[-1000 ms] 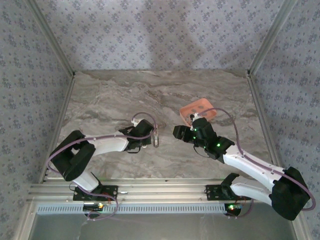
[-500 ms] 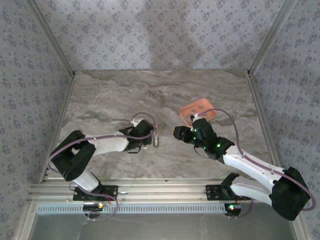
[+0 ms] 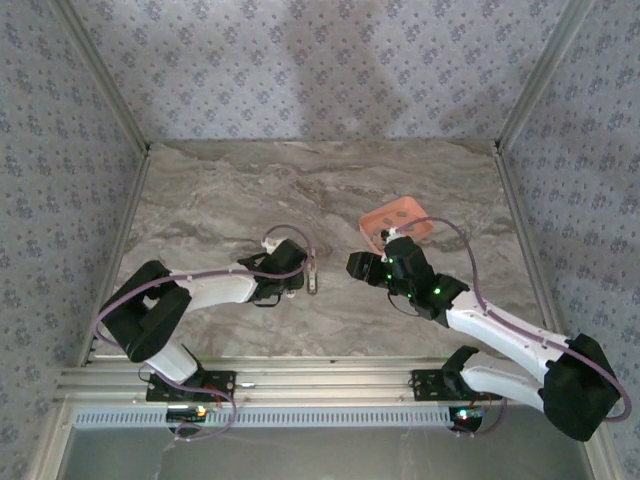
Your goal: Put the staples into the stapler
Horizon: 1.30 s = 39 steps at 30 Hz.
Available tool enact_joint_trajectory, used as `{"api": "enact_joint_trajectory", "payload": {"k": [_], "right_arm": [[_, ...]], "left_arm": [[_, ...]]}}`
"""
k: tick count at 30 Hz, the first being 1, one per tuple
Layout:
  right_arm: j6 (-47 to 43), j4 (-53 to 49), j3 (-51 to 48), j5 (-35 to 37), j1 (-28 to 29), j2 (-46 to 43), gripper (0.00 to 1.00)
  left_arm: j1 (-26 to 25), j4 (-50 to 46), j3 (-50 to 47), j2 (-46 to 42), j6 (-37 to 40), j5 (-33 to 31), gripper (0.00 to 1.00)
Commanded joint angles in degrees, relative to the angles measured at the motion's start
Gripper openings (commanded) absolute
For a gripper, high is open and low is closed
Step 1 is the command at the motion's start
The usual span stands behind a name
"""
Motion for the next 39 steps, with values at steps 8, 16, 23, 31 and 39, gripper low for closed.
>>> {"api": "enact_joint_trajectory", "payload": {"k": [8,16,23,31,39], "right_arm": [[1.2,-0.8,-0.7,1.3,-0.1,-0.5,0.59],[1.3,-0.7,-0.7,1.4,-0.2,-0.4,0.59],[1.5,-0.6,-0.9,1.3,-0.1,-0.4,0.59],[1.4,-0.3,-0.8,1.3,-0.1,-0.4,0.59],[1.3,-0.7,-0.4,1.3,-0.2,-0.3,0.59]], "left_arm": [[0.1,-0.9,-0.7,-0.9,1.1,-0.1,0.41],[-0.5,-2.5,0.5,-0.5,3.1,-0.8,0.36],[-0.8,-3.4,1.3,-0.1,3.9,-1.0,0.34],[-0.9,-3.7,1.6,-0.1,4.2,-1.0,0.34],[-1.0,-3.7,1.6,-1.8,4.0,-1.4,0.39]]}}
